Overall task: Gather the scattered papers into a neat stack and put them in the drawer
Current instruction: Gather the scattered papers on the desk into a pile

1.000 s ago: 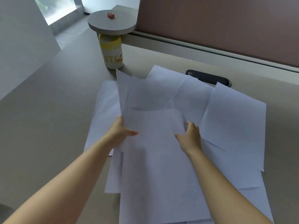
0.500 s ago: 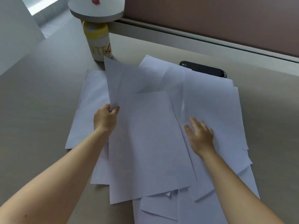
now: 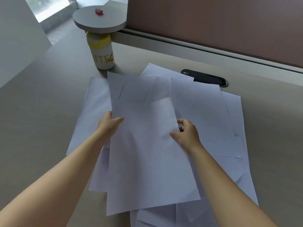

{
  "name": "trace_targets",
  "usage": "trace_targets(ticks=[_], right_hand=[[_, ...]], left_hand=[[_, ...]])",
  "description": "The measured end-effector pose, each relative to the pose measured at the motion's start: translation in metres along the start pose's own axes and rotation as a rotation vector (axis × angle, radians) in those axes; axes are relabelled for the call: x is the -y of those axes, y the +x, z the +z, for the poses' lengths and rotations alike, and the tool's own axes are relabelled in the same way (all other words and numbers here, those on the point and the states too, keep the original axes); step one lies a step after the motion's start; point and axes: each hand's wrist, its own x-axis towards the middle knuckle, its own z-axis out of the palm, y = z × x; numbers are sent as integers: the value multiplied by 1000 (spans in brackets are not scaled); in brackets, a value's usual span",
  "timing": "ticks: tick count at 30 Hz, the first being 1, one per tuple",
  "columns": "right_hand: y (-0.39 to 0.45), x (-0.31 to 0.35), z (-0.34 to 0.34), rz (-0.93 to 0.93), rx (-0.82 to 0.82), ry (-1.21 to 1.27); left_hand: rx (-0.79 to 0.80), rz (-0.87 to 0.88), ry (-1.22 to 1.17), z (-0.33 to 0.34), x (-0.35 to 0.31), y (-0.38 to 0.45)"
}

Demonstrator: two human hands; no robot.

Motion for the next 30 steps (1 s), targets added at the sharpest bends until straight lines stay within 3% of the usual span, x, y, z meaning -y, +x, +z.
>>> trace_targets(ticks=[2, 5, 8, 10, 12, 15, 19, 22, 25, 28, 30], right_hand=[[0, -1, -7, -108, -72, 46], [6, -9, -27, -123, -213, 29], [17, -25, -42, -28, -228, -328], [21, -36, -52, 78, -154, -606], [24, -46, -58, 137, -60, -714], [26, -50, -56, 115, 20, -721], [25, -36, -40, -101, 142, -544], [21, -27, -49, -142, 56, -355], [24, -34, -77, 21, -101, -543], [21, -45, -94, 232, -104, -618], [14, -47, -92, 264, -121, -595]], left_hand=[[-7, -8, -29, 0, 0, -1], [-40, 6, 23, 3, 1, -2], [-39, 16, 71, 10, -1, -3], [2, 8, 78, 16, -5, -3], [33, 9, 85, 24, -10, -4], [23, 36, 109, 42, -13, -8], [70, 7, 12, 54, -19, -21], [137, -45, -115, 49, -18, -30], [84, -68, -78, 45, -12, -37], [57, -110, -93, 45, -4, -43], [47, -122, -97, 45, 1, -47]])
